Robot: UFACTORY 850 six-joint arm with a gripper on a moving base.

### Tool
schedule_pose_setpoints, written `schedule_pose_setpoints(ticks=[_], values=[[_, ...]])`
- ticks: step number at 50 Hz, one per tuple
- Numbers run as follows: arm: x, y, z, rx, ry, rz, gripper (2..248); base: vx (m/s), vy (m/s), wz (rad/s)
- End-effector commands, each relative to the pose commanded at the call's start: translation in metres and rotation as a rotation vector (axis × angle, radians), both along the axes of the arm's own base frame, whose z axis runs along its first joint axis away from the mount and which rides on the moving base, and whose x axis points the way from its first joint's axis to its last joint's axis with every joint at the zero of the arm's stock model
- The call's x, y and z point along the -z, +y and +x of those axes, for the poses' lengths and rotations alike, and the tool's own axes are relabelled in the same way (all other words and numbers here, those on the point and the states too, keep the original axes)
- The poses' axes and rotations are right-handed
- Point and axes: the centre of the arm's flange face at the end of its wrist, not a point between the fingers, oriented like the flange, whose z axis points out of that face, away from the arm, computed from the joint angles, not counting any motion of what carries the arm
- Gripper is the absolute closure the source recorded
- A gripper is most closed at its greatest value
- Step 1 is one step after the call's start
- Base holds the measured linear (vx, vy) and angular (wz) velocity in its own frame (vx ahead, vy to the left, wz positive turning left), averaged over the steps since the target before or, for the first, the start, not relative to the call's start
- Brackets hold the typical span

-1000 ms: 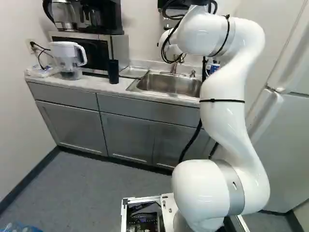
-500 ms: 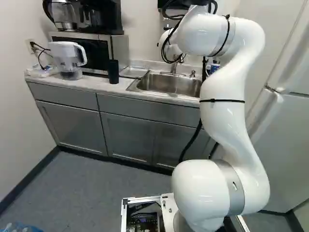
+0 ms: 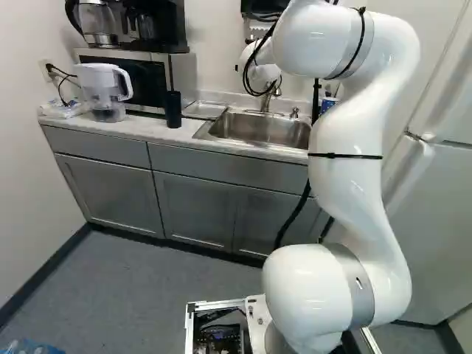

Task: Rinse the cup and place it in the tray

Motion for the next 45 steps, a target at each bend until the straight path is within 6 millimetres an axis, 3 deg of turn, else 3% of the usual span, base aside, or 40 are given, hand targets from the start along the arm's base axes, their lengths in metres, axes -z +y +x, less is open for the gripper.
schedule_pose_setpoints(ticks=[45], values=[[-0.01, -0.003, -0.091, 0.01, 0.045, 0.002, 3, 0.0, 0.0, 0.0]])
